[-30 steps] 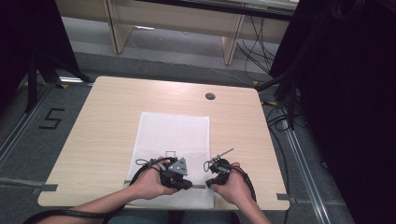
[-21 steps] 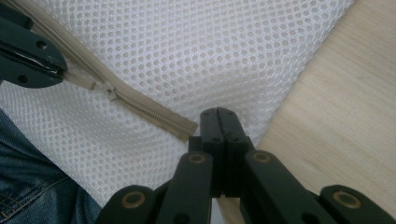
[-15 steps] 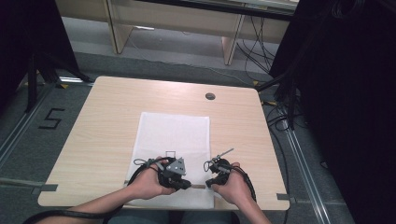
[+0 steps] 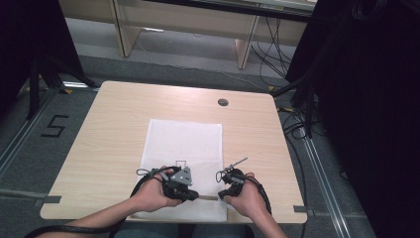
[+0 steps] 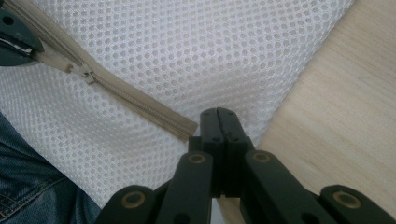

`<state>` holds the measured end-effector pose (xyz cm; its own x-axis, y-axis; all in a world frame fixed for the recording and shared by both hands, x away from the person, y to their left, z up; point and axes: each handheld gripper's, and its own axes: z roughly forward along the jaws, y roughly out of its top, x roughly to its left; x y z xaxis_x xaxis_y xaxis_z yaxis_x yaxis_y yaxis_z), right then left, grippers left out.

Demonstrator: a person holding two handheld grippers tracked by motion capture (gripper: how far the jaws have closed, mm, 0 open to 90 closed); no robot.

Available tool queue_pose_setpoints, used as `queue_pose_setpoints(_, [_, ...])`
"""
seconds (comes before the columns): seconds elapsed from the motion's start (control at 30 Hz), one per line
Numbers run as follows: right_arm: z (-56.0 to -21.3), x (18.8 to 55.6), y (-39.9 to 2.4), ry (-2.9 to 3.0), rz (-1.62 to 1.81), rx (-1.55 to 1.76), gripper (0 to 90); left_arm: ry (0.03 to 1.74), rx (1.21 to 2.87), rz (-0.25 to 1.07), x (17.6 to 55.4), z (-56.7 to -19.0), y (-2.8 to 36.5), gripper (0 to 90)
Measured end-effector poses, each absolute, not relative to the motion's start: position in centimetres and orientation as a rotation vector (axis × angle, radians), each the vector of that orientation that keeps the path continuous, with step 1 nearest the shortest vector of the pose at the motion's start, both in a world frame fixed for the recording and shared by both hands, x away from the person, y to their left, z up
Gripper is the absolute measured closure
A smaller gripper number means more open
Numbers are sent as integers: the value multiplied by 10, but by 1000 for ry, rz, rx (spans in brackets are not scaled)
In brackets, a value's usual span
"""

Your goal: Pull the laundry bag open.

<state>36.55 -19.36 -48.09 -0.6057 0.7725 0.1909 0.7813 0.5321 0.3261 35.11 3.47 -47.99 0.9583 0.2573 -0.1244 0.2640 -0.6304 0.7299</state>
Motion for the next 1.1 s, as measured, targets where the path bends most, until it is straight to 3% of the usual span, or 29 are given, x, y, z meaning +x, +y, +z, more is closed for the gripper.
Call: queue_pose_setpoints(1.1, [-481,365,-194,-2735,-596,-1376,900,388,2265,-11,346,-479,52,875])
